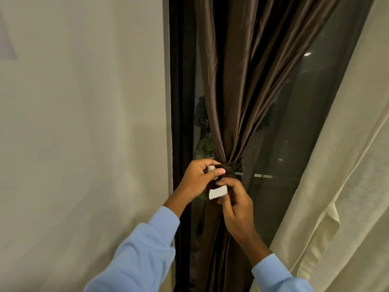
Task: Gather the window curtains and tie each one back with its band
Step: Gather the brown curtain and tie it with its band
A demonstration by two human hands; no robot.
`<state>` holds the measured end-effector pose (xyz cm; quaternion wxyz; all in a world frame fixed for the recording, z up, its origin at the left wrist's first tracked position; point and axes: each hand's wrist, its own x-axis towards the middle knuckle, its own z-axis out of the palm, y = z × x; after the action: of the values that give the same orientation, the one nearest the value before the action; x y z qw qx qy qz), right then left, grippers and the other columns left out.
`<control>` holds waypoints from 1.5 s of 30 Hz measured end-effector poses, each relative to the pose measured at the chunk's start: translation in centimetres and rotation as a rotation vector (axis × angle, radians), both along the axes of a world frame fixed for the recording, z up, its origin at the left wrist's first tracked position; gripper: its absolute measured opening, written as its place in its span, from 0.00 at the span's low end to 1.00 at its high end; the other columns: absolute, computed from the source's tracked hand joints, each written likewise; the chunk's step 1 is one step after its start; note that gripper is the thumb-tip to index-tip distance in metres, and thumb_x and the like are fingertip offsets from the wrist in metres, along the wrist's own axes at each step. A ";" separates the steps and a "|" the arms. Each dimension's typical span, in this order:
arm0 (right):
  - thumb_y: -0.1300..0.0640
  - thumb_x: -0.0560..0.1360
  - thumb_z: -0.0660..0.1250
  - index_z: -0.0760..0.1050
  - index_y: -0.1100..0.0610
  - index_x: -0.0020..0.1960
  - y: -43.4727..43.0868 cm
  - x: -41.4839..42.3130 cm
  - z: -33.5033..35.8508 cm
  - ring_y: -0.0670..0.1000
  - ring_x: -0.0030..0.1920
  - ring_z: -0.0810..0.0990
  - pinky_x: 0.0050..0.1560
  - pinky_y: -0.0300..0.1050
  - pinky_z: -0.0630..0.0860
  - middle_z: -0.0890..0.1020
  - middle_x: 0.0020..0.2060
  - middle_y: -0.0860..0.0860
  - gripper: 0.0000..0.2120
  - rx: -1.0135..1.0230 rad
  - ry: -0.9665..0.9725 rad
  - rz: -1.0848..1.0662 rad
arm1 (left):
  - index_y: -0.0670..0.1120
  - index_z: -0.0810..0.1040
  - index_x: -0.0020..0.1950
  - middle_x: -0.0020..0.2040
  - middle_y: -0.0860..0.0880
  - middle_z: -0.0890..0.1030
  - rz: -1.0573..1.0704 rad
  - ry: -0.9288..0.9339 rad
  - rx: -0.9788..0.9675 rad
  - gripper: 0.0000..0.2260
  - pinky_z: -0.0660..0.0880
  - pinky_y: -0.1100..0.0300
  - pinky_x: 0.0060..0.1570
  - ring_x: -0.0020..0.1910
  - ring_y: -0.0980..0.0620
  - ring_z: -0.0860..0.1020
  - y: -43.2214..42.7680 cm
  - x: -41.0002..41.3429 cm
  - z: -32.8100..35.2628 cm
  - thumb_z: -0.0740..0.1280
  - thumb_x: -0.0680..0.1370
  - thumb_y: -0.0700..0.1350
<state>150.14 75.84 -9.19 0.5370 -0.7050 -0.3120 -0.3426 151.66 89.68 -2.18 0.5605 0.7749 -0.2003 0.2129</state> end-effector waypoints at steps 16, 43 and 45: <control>0.59 0.80 0.62 0.78 0.53 0.56 -1.7 1.7 5.5 0.45 0.55 0.80 0.56 0.40 0.76 0.80 0.51 0.44 0.08 -0.083 -0.120 -0.008 | 0.43 0.82 0.55 0.49 0.52 0.82 0.010 -0.163 0.068 0.11 0.75 0.67 0.53 0.50 0.59 0.80 0.4 0.5 -0.6 0.68 0.75 0.34; 0.58 0.70 0.76 0.79 0.46 0.41 -3.8 3.4 13.1 0.40 0.35 0.78 0.35 0.43 0.78 0.81 0.35 0.40 0.08 -0.615 0.120 -0.248 | 0.40 0.83 0.45 0.42 0.46 0.82 0.453 -0.834 0.846 0.11 0.71 0.53 0.36 0.41 0.46 0.77 0.4 -2.4 3.6 0.64 0.77 0.46; 0.55 0.71 0.74 0.80 0.43 0.44 -3.7 3.2 13.7 0.41 0.39 0.78 0.35 0.39 0.70 0.80 0.39 0.38 0.08 -0.778 0.057 -0.328 | 0.40 0.83 0.46 0.42 0.46 0.83 0.421 -0.796 0.800 0.11 0.72 0.52 0.37 0.41 0.46 0.77 0.2 -2.3 3.7 0.64 0.77 0.46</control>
<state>153.38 72.10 4.51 0.1777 -0.9046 -0.2868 -0.2606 149.39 89.90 1.50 0.0530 0.8094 -0.3017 0.5010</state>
